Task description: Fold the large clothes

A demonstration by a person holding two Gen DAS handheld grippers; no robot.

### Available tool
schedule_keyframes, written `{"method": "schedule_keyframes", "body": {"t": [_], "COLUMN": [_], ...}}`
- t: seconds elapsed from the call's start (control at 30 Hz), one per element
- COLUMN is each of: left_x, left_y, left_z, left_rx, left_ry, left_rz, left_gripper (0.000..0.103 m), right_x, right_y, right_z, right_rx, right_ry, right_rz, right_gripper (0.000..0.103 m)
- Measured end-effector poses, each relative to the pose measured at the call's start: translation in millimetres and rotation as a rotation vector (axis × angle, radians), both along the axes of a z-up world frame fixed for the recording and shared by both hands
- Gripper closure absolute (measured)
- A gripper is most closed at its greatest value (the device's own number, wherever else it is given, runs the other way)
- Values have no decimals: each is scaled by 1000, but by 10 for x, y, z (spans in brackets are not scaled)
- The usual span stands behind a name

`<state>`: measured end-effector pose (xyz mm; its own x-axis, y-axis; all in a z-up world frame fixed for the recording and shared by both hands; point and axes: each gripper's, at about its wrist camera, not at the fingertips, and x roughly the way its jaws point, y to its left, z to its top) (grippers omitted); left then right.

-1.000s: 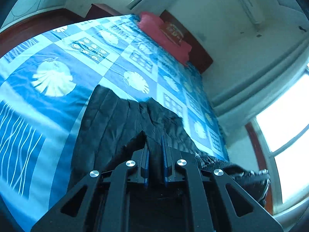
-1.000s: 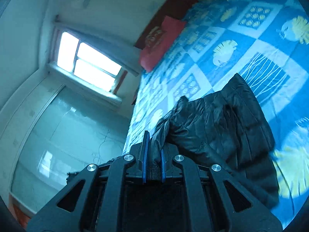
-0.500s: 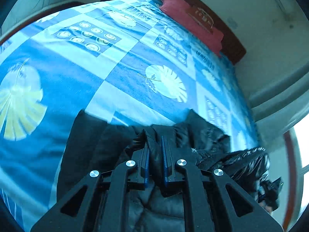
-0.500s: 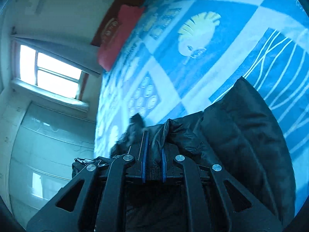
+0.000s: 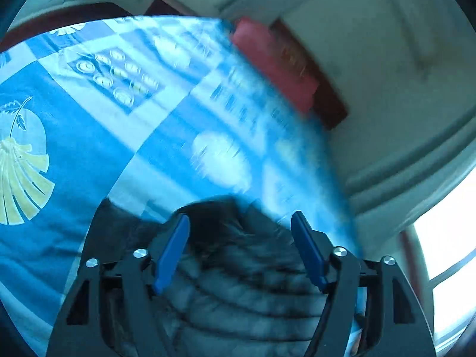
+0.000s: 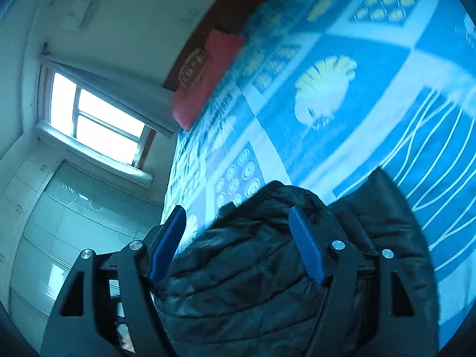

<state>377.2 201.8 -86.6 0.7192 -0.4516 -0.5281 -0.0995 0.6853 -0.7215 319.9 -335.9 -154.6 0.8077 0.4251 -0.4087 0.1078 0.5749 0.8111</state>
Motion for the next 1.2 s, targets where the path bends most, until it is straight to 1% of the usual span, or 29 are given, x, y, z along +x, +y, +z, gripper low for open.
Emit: {"method": "schedule_keyframes", "body": {"t": [0.03,0.07,0.1,0.13,0.17,0.2,0.23,0.27,0.3,0.33,0.4,0.43,0.47,0.5,0.53,0.57,0.63,0.73,0.8,0.87,0.9,0.93,0.97,1.0,1.07,1.1,1.13,1.17,1.2], "left_x": [-28,-58,-72,-78,-78,-70,-54,-43,6,54,117,188,204,260,295,321,367,415,400,315,255,186,143,132,164,190,212,238,272], "left_y": [17,-5,-67,-164,-302,-437,-569,-641,-732,-760,-719,-726,-715,-733,-734,-736,-712,-661,-672,-674,-684,-711,-763,-821,-1051,-1186,-1287,-1409,-1544], "left_z": [57,107,140,157,159,144,102,58,-27,-107,-261,-346,-395,-469,-520,-582,-684,-771,-721,-552,-445,-315,-225,-188,-186,-217,-240,-274,-328], "left_rx": [-11,-3,19,65,145,230,309,366,443,478,519,560,584,629,649,658,650,621,625,640,629,596,564,538,441,434,447,474,519], "left_ry": [-9,-19,-25,-23,-11,-3,-1,3,26,45,70,84,92,110,121,131,137,148,146,139,113,69,40,29,18,21,21,19,17], "left_rz": [11,6,-14,-46,-84,-112,-138,-153,-159,-158,-146,-130,-124,-117,-115,-112,-105,-93,-92,-52,-30,-23,-32,-48,-139,-165,-180,-195,-211], "left_gripper": [33,33,33,33,33,33,33,33,33,33,33,33,33,33,33,33,30,29,29,30,30,30,30,30,30,30,30,30,30], "right_x": [-28,-41,-45,-33,3,51,111,178,220,275,379,435,495,544,601,651,690,707,689,605,556,519,496,482,515,541,568,605,638], "right_y": [48,125,184,287,395,476,580,663,705,767,866,910,944,959,966,966,967,989,976,948,959,992,1038,1122,1361,1462,1571,1713,1808], "right_z": [44,86,108,121,113,98,71,46,17,-19,-90,-138,-201,-261,-353,-438,-532,-562,-512,-355,-252,-162,-93,-22,44,44,36,7,-27], "right_rx": [-34,-91,-138,-207,-269,-310,-365,-410,-445,-491,-584,-634,-674,-692,-703,-709,-714,-724,-715,-700,-690,-683,-679,-673,-671,-679,-689,-705,-718], "right_ry": [-3,2,8,23,46,66,92,108,118,132,154,167,185,201,222,229,225,222,217,194,163,135,116,92,60,53,47,42,41], "right_rz": [7,14,20,38,55,64,73,79,83,91,99,103,109,115,125,130,124,118,120,107,98,93,93,104,158,183,206,236,257], "right_gripper": [32,32,34,39,42,48,51,51,51,51,51,51,51,51,51,51,50,48,48,48,48,48,48,48,48,48,48,48,48]}}
